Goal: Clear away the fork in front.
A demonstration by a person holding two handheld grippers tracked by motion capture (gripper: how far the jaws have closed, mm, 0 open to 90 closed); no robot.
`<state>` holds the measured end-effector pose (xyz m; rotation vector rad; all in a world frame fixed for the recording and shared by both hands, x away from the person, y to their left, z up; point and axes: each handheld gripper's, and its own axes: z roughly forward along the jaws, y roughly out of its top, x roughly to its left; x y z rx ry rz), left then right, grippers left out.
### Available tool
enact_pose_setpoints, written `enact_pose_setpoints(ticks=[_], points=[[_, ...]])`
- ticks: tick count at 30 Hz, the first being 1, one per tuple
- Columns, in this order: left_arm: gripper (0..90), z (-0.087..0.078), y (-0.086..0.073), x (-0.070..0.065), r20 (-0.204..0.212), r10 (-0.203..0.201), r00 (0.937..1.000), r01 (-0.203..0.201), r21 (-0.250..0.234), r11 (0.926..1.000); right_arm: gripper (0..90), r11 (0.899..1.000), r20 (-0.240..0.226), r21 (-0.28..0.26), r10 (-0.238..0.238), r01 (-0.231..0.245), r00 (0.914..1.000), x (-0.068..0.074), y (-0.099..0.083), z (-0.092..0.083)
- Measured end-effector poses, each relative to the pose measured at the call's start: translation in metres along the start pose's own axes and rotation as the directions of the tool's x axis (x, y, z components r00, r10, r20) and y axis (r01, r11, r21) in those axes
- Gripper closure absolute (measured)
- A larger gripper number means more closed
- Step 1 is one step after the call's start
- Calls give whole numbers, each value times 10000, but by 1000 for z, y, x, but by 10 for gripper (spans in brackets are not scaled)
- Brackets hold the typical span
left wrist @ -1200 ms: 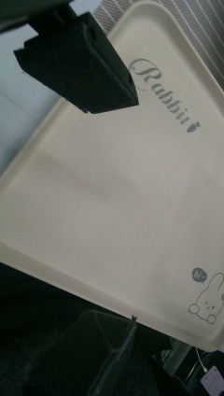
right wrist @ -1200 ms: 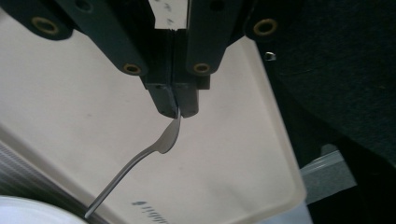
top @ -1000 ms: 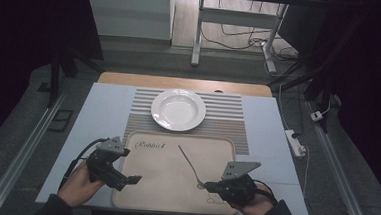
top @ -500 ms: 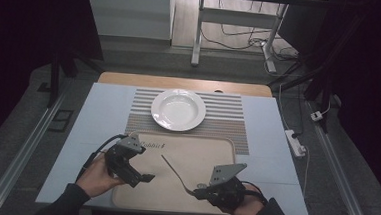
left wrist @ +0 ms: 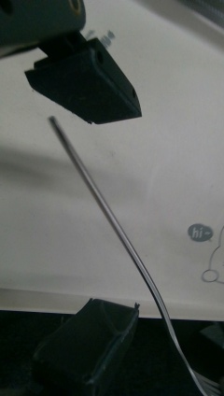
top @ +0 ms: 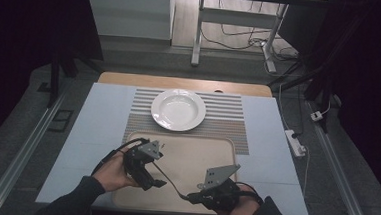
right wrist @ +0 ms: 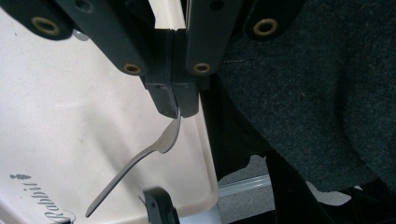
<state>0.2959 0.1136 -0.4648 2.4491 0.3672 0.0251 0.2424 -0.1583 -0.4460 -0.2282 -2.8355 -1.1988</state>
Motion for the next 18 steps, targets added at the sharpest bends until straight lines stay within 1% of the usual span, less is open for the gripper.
enact_pose_setpoints(ticks=[2, 3, 4, 5, 6, 7, 9, 10, 12, 13, 14, 15, 16, 17, 18], points=[[101, 3, 3, -1, 2, 292, 9996, -292, 183, 9994, 897, 10000, -71, -18, -26, 26, 10000, 1, 0, 0], [126, 4, 4, -1, 100, 404, 9991, -406, 198, 9990, 897, 10000, -104, -28, -48, 48, 9999, 1, 1, 0], [126, 5, 4, -1, 176, 554, 9983, -558, 254, 9981, 897, 10000, -104, -28, -48, 48, 9999, 1, 1, 0], [150, 6, 5, -2, 152, 657, 9977, -661, 298, 9974, 897, 10000, -139, -27, -66, 66, 9999, 1, 1, -1], [210, 8, 6, -2, 382, 948, 9948, -964, 414, 9945, 897, 10000, -195, 25, -38, 38, 9998, 1, 1, -1], [238, 8, 6, -2, 382, 948, 9948, -964, 414, 9945, 897, 10000, -195, 25, -38, 38, 9998, 1, 1, -1], [294, 9, 6, -2, 447, 1132, 9926, -1155, 515, 9920, 897, 10000, -222, 50, -71, 72, 9997, 1, 1, 0], [294, 9, 7, -2, 556, 1254, 9905, -1288, 621, 9897, 897, 10000, -222, 50, -71, 72, 9997, 1, 1, 0], [372, 11, 6, -3, 599, 1438, 9878, -1479, 693, 9866, 897, 9999, -255, 100, -102, 104, 9996, 2, 1, -1], [403, 11, 6, -3, 693, 1518, 9860, -1567, 722, 9850, 897, 9999, -275, 104, -133, 136, 9995, 2, 2, -1], [403, 11, 6, -3, 757, 1633, 9837, -1689, 752, 9828, 897, 9999, -275, 104, -133, 136, 9995, 2, 2, -1], [453, 11, 6, -3, 759, 1713, 9823, -1770, 761, 9813, 897, 9999, -344, 68, -150, 153, 9993, 2, 2, -1], [476, 12, 6, -3, 809, 1793, 9805, -1855, 774, 9796, 897, 9999, -378, 46, -164, 166, 9992, 2, 2, -1], [476, 12, 6, -4, 841, 1901, 9781, -1971, 844, 9767, 897, 9999, -378, 46, -164, 166, 9992, 2, 2, -1], [516, 12, 6, -4, 845, 1991, 9763, -2065, 898, 9743, 897, 9998, -405, 86, -162, 166, 9990, 3, 2, -1]])
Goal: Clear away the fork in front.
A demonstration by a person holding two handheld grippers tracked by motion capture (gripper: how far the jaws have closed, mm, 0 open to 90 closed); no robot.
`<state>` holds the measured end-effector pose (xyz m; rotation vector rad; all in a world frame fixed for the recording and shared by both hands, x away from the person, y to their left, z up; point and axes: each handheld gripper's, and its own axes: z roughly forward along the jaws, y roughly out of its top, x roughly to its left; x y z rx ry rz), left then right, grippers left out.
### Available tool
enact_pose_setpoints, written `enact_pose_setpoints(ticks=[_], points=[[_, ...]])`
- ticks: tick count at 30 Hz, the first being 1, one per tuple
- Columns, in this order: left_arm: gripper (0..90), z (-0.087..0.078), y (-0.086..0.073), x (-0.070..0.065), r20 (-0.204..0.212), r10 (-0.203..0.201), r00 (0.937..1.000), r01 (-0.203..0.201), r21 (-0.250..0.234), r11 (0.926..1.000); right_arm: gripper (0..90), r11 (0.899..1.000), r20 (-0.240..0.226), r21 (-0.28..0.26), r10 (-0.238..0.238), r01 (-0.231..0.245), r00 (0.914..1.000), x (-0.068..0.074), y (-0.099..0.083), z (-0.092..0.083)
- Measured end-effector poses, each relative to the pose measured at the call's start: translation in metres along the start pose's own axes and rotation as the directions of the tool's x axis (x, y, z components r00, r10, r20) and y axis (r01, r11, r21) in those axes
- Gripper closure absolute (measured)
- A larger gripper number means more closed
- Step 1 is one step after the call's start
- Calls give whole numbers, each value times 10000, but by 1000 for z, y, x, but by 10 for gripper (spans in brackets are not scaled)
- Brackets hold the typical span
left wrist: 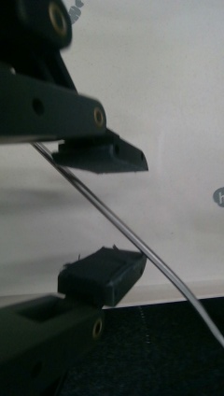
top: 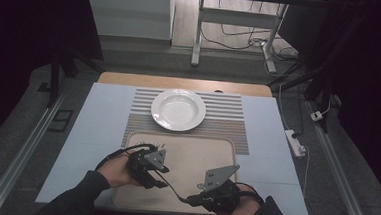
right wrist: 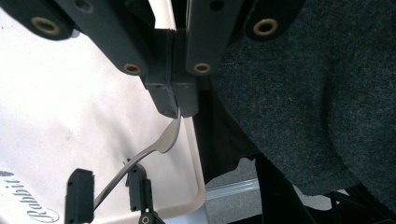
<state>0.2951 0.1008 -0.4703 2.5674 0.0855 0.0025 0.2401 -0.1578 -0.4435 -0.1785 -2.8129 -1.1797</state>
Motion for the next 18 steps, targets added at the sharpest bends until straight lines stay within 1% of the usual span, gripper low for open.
enact_pose_setpoints(ticks=[3, 4, 6, 7, 10, 13, 14, 15, 16, 17, 18], points=[[576, 1, 0, -1, 32, 307, 9995, -308, 163, 9994, 897, 10000, -31, 36, -12, 12, 10000, 0, 0, 0], [576, 1, 0, -1, -1, 401, 9992, -401, 217, 9990, 897, 10000, -31, 36, -12, 12, 10000, 0, 0, 0], [636, 2, 0, -2, -49, 666, 9978, -664, 287, 9974, 897, 9999, -118, 84, -75, 76, 9999, 0, 0, 0], [644, 2, -1, -2, -37, 727, 9973, -725, 295, 9969, 897, 9999, -121, 123, -101, 103, 9999, 0, 0, 1], [660, 3, 0, -4, -8, 1099, 9939, -1098, 399, 9932, 897, 9999, -182, 129, -97, 100, 9998, 0, 0, 1], [701, 4, 1, -4, 61, 1618, 9868, -1619, 559, 9852, 896, 9996, -274, 216, -173, 179, 9995, 0, -1, 1], [701, 4, 1, -4, 183, 1732, 9847, -1741, 627, 9827, 896, 9996, -274, 216, -173, 179, 9995, 0, -1, 1], [725, 5, 2, -4, 321, 1842, 9824, -1860, 688, 9801, 895, 9993, -364, 269, -233, 243, 9991, 0, -1, 1], [736, 6, 2, -4, 408, 2059, 9777, -2086, 772, 9749, 895, 9992, -418, 288, -266, 278, 9988, -1, -1, 2], [748, 7, 3, -6, 444, 2601, 9646, -2631, 858, 9610, 894, 9989, -437, 338, -318, 332, 9985, 0, -1, 2], [760, 7, 3, -6, 444, 2601, 9646, -2631, 858, 9610, 894, 9987, -519, 340, -353, 371, 9980, -1, -2, 3]])
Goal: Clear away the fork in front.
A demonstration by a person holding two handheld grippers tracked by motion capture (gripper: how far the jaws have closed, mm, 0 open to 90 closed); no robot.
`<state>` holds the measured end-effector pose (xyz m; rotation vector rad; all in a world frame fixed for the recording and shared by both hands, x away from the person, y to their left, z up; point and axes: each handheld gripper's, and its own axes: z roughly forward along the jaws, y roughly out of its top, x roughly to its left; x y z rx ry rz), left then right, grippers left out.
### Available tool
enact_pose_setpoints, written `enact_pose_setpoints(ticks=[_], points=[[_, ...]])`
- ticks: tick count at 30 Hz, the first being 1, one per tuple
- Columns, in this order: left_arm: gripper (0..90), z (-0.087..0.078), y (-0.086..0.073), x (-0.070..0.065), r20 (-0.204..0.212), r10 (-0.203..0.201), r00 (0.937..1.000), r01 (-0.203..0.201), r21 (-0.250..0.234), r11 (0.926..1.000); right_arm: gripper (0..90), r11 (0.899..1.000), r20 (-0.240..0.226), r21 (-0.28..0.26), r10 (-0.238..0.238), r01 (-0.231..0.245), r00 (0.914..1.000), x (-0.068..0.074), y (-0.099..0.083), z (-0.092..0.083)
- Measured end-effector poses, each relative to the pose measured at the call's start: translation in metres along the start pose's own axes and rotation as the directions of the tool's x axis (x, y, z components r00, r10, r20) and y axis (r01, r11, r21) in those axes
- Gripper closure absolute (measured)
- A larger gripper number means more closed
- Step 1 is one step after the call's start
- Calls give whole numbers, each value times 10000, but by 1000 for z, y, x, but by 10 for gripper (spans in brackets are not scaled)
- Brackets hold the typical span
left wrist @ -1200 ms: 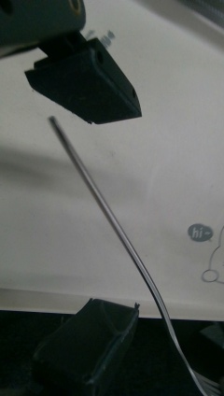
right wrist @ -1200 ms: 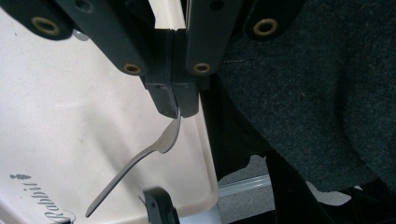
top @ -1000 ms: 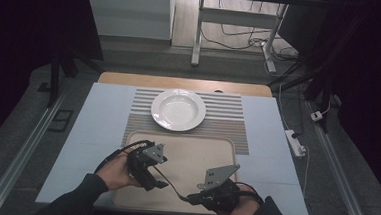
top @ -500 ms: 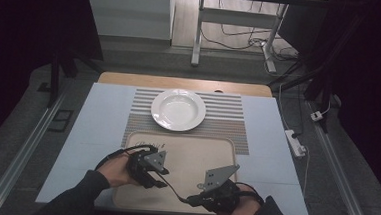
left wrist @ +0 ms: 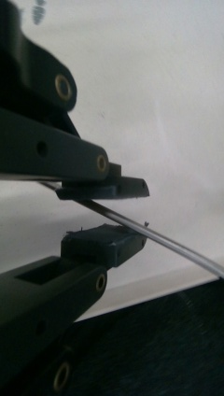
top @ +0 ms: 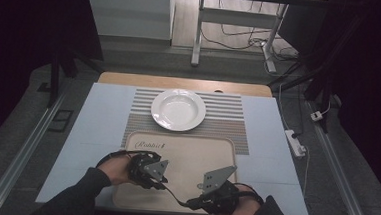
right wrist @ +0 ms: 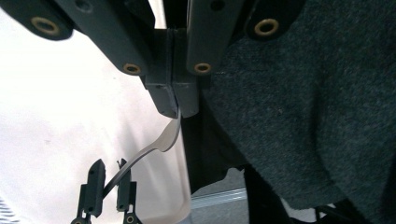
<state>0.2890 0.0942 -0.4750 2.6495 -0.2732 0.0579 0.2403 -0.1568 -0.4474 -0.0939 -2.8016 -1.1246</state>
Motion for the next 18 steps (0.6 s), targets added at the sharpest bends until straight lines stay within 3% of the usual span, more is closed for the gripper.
enact_pose_setpoints(ticks=[5, 7, 9, 12, 13, 15, 16, 17, 18], points=[[807, 1, 1, -6, 236, 1070, 9940, -1078, 352, 9936, 875, 10000, -166, -7, -64, 64, 9998, 0, -2, 3], [837, 0, 1, -9, 368, 1537, 9874, -1553, 442, 9869, 851, 10000, -98, 16, -54, 54, 9999, -2, -2, 3], [860, 0, 2, -10, 541, 1649, 9848, -1674, 466, 9848, 815, 9997, 79, -172, 160, -159, 9998, -4, -4, 1], [865, 0, 1, -9, 695, 1237, 9899, -1258, 270, 9917, 742, 9971, 257, -425, 646, -634, 9976, -10, -6, -3], [865, -1, 1, -8, 748, 871, 9934, -884, 133, 9960, 719, 9961, 312, -422, 785, -771, 9964, -11, -6, -3], [865, -2, 1, -8, 731, 684, 9950, -696, 144, 9975, 655, 9953, 543, -555, 826, -796, 9951, -12, -7, -4], [865, -4, 1, -7, 715, 226, 9972, -235, 107, 9997, 620, 9950, 684, -596, 844, -804, 9941, -13, -8, -5], [865, -4, 1, -7, 715, 226, 9972, -235, 107, 9997, 591, 9948, 866, -611, 869, -818, 9924, -13, -8, -6], [865, -6, -1, -7, 666, -185, 9976, 179, 89, 9998, 559, 9943, 1017, -655, 907, -843, 9907, -14, -9, -7]])
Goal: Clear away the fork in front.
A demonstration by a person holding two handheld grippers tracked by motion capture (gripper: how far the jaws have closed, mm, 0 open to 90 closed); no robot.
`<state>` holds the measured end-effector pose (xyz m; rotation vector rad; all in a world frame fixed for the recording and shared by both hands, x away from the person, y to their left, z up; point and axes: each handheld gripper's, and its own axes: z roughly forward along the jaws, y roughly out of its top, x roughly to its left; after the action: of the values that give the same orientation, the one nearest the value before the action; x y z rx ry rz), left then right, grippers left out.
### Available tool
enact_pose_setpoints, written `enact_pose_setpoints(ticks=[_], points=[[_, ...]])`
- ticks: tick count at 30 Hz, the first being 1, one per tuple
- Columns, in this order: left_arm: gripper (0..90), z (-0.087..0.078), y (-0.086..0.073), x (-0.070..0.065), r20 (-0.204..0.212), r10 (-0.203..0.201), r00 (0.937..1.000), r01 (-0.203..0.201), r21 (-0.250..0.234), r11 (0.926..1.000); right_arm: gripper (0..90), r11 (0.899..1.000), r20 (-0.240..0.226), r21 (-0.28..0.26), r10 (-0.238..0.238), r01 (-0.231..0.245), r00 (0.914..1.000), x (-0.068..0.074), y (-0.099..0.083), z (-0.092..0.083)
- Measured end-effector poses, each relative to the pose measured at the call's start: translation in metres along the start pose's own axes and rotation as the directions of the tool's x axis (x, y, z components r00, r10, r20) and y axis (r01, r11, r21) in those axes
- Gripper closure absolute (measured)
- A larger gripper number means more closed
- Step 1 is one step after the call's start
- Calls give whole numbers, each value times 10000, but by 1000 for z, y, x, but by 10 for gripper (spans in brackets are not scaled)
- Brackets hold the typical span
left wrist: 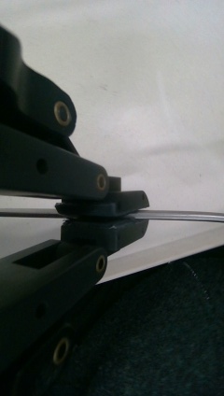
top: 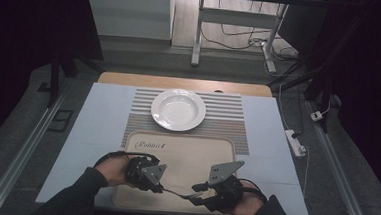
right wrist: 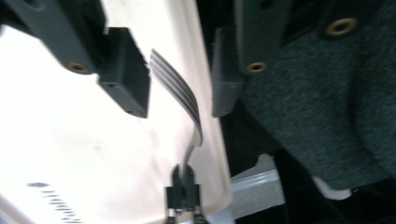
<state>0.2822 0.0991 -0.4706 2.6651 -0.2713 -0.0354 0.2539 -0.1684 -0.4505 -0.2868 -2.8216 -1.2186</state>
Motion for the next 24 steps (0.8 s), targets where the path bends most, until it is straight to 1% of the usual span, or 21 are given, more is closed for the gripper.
enact_pose_setpoints(ticks=[1, 2, 3, 4, 5, 6, 8, 9, 10, 11, 12, 13, 14, 15, 17, 18, 19, 21, 22, 23, 24], points=[[865, 0, 0, 0, 0, 0, 10000, 0, 0, 10000, 530, 9999, 132, -88, 103, -102, 9999, -1, -1, -1], [865, -1, -1, 0, 9, -352, 9994, 352, 1, 9994, 486, 9996, 266, -177, 229, -224, 9994, -2, -1, -2], [865, -2, -2, 1, -43, -654, 9978, 654, 17, 9979, 486, 9996, 266, -177, 229, -224, 9994, -2, -1, -2], [865, -4, -3, 2, -56, -942, 9955, 942, 60, 9955, 448, 9992, 433, -198, 368, -360, 9984, -3, -2, -4], [865, -6, -5, 2, -52, -1585, 9873, 1585, -29, 9874, 379, 9979, 707, -323, 591, -570, 9957, -4, -4, -6], [865, -6, -5, 2, -52, -1585, 9873, 1585, -29, 9874, 342, 9972, 907, -363, 686, -655, 9935, -5, -4, -6], [865, -8, -7, 3, -33, -2198, 9755, 2197, -159, 9754, 279, 9970, 1256, -363, 726, -685, 9894, -6, -7, -8], [865, -9, -8, 2, -105, -2427, 9700, 2425, -174, 9700, 279, 9970, 1256, -363, 726, -685, 9894, -6, -7, -8], [865, -11, -9, 2, -139, -2976, 9546, 2972, -230, 9545, 228, 9971, 1617, -329, 733, -688, 9841, -6, -9, -10], [865, -11, -9, 2, -139, -2976, 9546, 2972, -230, 9545, 228, 9971, 1617, -329, 733, -688, 9841, -6, -9, -10], [865, -12, -10, 1, -242, -3433, 9389, 3426, -276, 9391, 187, 9964, 1921, -354, 825, -771, 9779, -5, -11, -12], [864, -13, -11, 0, -308, -3603, 9323, 3595, -286, 9327, 173, 9959, 2101, -367, 889, -830, 9736, -5, -13, -14], [865, -13, -11, 0, -308, -3603, 9323, 3595, -286, 9327, 166, 9949, 2223, -392, 992, -928, 9699, -6, -14, -16], [864, -13, -12, -1, -397, -3779, 9250, 3768, -319, 9257, 153, 9938, 2304, -401, 1104, -1039, 9668, -6, -16, -18], [865, -15, -14, -2, -555, -4165, 9075, 4150, -359, 9091, 133, 9893, 2568, -556, 1447, -1349, 9556, -8, -19, -22], [865, -16, -15, -3, -629, -4370, 8973, 4353, -395, 8994, 133, 9893, 2568, -556, 1447, -1349, 9556, -8, -19, -22], [864, -17, -16, -4, -704, -4577, 8863, 4559, -413, 8891, 111, 9873, 2625, -613, 1574, -1463, 9520, -8, -21, -24], [864, -19, -19, -5, -903, -4966, 8633, 4941, -496, 8680, 75, 9813, 2917, -818, 1906, -1741, 9373, -8, -25, -29], [864, -20, -21, -6, -989, -5172, 8501, 5145, -535, 8558, 16, 9750, 3146, -1017, 2199, -1975, 9234, -7, -29, -34], [864, -20, -22, -6, -1029, -5336, 8394, 5311, -529, 8456, 16, 9750, 3146, -1017, 2199, -1975, 9234, -7, -29, -34], [864, -20, -24, -7, -1090, -5574, 8231, 5548, -558, 8301, 12, 9723, 3232, -1082, 2314, -2071, 9176, -7, -30, -36]])
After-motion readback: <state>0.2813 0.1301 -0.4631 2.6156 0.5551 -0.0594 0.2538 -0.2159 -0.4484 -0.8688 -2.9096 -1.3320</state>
